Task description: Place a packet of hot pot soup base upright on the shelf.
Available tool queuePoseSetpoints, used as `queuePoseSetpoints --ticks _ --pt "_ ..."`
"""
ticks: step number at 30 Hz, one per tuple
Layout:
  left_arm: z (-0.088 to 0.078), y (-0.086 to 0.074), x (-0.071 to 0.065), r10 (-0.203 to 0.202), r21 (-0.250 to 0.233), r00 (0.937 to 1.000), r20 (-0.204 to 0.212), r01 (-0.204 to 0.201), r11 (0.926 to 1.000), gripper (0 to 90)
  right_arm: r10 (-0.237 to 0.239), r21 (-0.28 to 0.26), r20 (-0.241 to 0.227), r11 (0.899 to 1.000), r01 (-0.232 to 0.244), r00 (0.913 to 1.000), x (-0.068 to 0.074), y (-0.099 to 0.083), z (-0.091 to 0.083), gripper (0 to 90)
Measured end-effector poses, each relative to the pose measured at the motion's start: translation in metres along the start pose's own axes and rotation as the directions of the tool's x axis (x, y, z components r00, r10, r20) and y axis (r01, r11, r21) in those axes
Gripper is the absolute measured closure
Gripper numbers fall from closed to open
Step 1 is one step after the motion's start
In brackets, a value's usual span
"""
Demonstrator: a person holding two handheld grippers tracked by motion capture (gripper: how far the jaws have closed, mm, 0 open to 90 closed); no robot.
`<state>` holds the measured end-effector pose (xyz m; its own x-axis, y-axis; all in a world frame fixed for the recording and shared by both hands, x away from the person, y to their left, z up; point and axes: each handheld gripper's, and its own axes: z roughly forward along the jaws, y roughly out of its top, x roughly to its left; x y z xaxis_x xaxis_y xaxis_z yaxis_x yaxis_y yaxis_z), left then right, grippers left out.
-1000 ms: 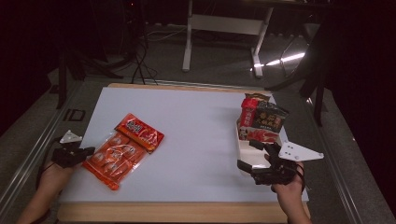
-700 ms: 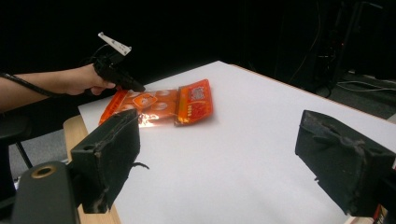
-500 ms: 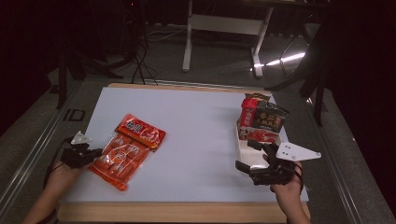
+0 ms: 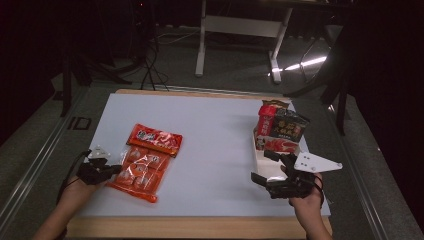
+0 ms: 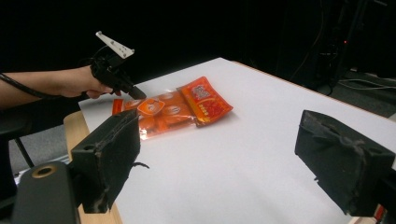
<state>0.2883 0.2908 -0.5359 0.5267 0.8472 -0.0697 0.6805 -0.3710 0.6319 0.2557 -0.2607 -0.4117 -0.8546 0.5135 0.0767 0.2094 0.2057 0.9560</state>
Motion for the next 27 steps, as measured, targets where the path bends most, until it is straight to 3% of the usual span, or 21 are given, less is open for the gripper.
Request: queuePoseSetpoints --ticks 4,9,11,13,17,21,27 --pt "0.003 0.004 -0.007 0.004 0.008 0.9999 0.016 -0.004 1.0000 90.0 0.002 0.002 -0.001 1.000 -0.002 1.0000 -0.001 -0.001 0.001 14.0" --pt "0.008 0.007 -0.016 0.001 0.002 0.9974 0.072 -0.002 1.0000 90.0 0.002 0.007 -0.002 1.000 -0.001 1.0000 -0.001 -0.001 0.001 14.0" --pt "0.009 0.009 -0.019 0.017 0.004 0.9968 0.078 -0.017 0.9998 90.0 0.003 0.004 -0.002 1.000 -0.003 1.0000 -0.001 -0.001 0.001 14.0" --pt "0.008 0.010 -0.020 0.023 -0.005 0.9976 0.066 -0.023 0.9997 90.0 0.004 0.003 -0.003 1.000 -0.004 1.0000 -0.001 -0.001 0.001 14.0" --pt "0.011 0.013 -0.015 -0.021 -0.049 0.9992 0.033 0.023 0.9985 90.0 0.003 0.004 0.000 1.000 -0.003 1.0000 -0.001 -0.001 0.000 14.0" --pt "0.016 0.020 -0.010 -0.016 -0.051 0.9999 -0.007 0.016 0.9986 90.0 0.009 0.007 0.000 1.000 -0.009 1.0000 -0.003 -0.003 0.000 14.0" --pt "0.029 0.030 -0.004 -0.032 -0.057 0.9995 0.006 0.032 0.9978 90.0 0.009 0.011 0.001 1.000 -0.009 1.0000 -0.003 -0.003 0.001 14.0"
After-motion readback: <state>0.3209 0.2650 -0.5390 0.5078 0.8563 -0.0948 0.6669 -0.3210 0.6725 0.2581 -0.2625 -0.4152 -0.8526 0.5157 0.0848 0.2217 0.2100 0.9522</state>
